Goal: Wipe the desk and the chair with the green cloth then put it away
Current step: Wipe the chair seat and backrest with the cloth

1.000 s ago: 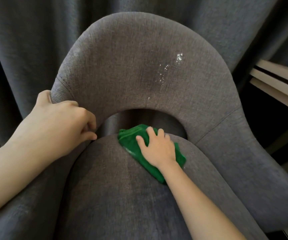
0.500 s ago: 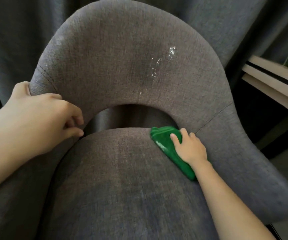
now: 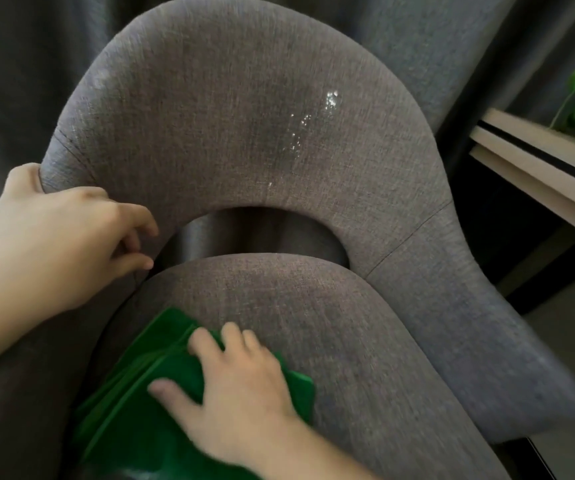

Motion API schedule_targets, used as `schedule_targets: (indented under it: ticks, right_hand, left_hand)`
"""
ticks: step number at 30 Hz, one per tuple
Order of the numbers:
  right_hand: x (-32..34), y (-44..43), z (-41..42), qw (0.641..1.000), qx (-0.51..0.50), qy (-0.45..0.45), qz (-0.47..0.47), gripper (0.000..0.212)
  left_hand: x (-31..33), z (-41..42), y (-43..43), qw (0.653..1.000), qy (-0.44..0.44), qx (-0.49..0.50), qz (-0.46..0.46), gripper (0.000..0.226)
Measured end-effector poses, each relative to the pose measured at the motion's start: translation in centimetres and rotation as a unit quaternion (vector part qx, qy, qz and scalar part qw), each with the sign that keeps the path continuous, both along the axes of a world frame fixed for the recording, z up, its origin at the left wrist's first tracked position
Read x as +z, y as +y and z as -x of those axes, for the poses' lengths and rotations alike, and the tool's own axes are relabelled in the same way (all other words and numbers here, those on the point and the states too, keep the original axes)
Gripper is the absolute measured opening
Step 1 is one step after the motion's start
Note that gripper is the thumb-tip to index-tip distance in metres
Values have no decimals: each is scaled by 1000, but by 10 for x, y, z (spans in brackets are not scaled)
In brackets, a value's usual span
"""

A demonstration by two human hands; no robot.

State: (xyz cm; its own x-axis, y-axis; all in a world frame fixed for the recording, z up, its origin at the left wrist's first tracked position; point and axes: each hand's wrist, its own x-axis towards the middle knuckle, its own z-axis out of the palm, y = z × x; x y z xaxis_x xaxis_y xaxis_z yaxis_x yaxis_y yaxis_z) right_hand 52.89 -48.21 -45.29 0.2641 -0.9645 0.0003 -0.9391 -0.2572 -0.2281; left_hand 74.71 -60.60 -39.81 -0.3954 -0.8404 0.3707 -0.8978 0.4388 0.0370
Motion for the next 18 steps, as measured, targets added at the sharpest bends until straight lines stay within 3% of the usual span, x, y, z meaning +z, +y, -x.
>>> schedule_targets:
  ticks: [5,8,10,13,18]
  right_hand:
    - [-10,-82,78,988,-140,49,49,60]
    - [-13,-125,135,955,-287,54,51,61]
    - [-15,-134,143,940,-332,55,50,59]
    - [-15,-114,108,950,-301,45,62,56]
    - [-8,-30,17,996,-64,30,57,50]
  left_hand:
    - [10,6,11,1000,-11,-5,22,35]
    - [19,12,21,1000,-4,-12,24,33]
    - [24,16,27,998,17,-9,55,38]
    - [31,24,31,994,28,12,101,54]
    - [28,23,26,994,6,16,104,65]
